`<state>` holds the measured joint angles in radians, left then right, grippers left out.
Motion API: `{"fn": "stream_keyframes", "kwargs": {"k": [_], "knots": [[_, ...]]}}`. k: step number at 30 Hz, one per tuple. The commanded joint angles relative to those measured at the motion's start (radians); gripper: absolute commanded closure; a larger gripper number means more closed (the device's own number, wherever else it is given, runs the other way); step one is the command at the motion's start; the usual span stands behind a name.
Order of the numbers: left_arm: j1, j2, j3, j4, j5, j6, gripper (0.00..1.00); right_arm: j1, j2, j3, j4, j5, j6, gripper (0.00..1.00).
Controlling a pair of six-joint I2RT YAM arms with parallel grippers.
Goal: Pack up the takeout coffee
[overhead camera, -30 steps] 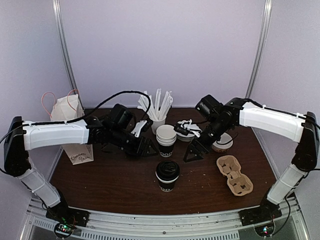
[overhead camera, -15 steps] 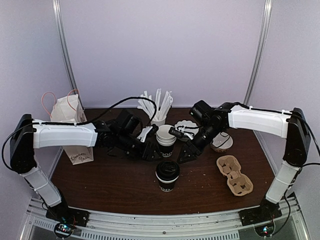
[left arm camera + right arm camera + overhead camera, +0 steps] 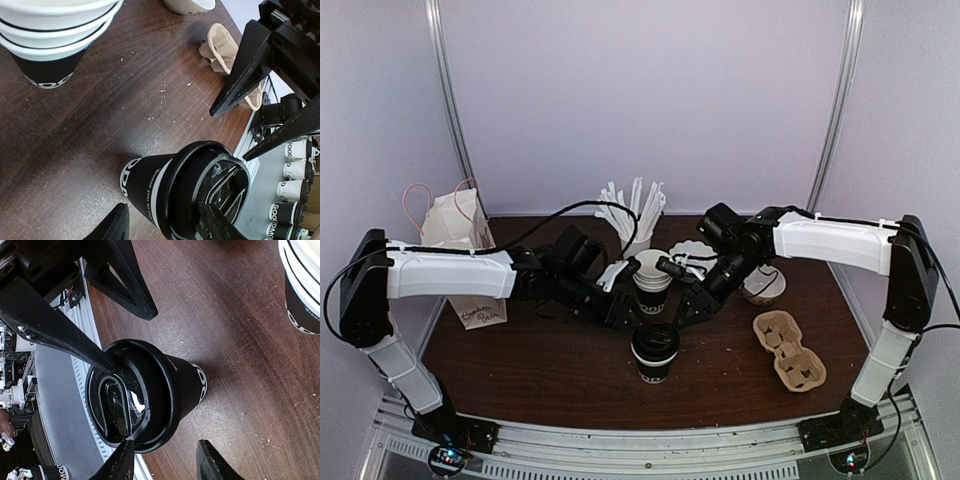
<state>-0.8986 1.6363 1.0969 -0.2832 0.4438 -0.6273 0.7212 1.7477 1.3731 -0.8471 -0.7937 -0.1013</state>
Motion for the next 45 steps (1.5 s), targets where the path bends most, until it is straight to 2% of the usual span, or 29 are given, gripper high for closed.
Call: {"fn": "stream_keyframes", "kwargs": {"k": [1,22,31,35,39,45], "knots": [[-0.005,-0.025,-0.019,0.036,0.015,0.008,0.48,0.004,0.007,-0.013,0.009,-0.011,-0.006,0.54],[-0.018,-0.058,-0.028,0.018,0.014,0.013,0.44,0.044,0.009,0.009,-0.034,0.012,-0.036,0.5],[-0.04,-0.033,-0.008,-0.013,0.019,0.041,0.44,0.035,-0.091,-0.042,-0.026,-0.006,-0.048,0.31],[-0.042,-0.016,-0.003,-0.015,0.021,0.049,0.43,0.035,-0.103,-0.079,-0.02,0.006,-0.047,0.27],[-0.042,-0.005,0.001,-0.014,0.024,0.051,0.44,0.039,-0.098,-0.146,0.022,-0.025,-0.034,0.28],[-0.043,-0.002,-0.007,-0.015,0.018,0.048,0.46,0.045,-0.063,-0.147,0.061,-0.067,0.0,0.3]]}}
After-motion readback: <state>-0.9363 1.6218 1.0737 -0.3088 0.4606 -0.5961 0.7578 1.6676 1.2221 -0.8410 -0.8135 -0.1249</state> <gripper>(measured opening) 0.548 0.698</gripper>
